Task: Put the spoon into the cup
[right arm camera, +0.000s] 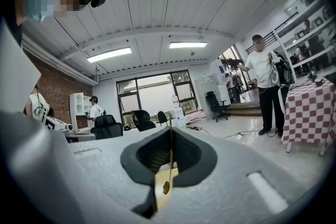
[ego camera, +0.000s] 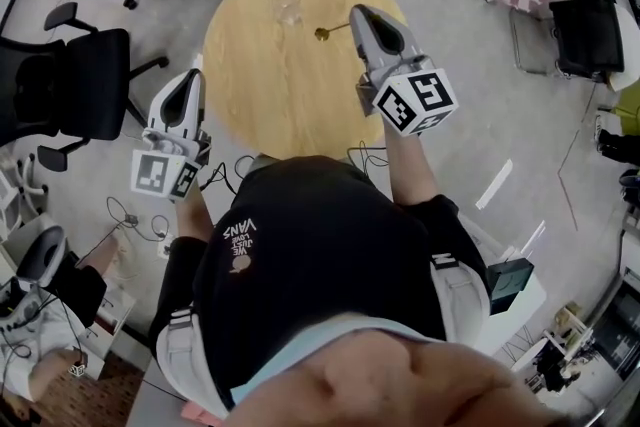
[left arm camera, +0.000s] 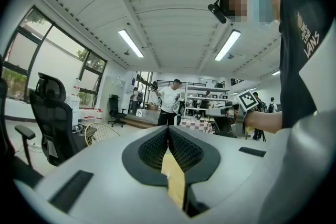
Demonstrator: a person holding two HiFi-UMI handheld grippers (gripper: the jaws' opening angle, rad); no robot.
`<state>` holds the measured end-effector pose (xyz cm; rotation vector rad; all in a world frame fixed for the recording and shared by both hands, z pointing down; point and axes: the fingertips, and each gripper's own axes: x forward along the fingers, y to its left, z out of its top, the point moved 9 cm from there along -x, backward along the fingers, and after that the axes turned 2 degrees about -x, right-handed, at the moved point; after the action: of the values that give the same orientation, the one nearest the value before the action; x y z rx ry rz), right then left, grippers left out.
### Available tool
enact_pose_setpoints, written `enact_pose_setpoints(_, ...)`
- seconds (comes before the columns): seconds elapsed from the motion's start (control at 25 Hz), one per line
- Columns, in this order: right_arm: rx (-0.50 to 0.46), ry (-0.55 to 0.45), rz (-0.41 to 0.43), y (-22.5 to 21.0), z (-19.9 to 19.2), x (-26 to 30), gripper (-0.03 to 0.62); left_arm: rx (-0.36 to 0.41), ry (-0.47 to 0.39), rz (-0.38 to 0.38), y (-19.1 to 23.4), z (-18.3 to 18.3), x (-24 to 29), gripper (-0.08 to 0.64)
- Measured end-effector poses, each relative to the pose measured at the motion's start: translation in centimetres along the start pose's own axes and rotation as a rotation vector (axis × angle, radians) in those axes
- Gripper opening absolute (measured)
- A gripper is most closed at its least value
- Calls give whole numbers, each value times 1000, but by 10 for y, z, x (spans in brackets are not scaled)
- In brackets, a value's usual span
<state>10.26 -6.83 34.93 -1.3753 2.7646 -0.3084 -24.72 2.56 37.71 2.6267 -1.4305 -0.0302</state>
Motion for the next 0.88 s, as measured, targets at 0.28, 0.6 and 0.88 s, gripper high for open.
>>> enact_pose_setpoints(0.28, 3, -32, -47, -4, 0, 15, -2, 8, 10, -44, 21, 2, 15, -3)
enact_pose_setpoints(0.6, -17, -42, -96, -12, -4, 36, -3, 11, 12, -91, 41, 2, 37, -3)
enact_pose_setpoints(0.88, -7, -43, -111, -15, -13, 57, -3, 4, 19, -96, 52, -2, 38, -3)
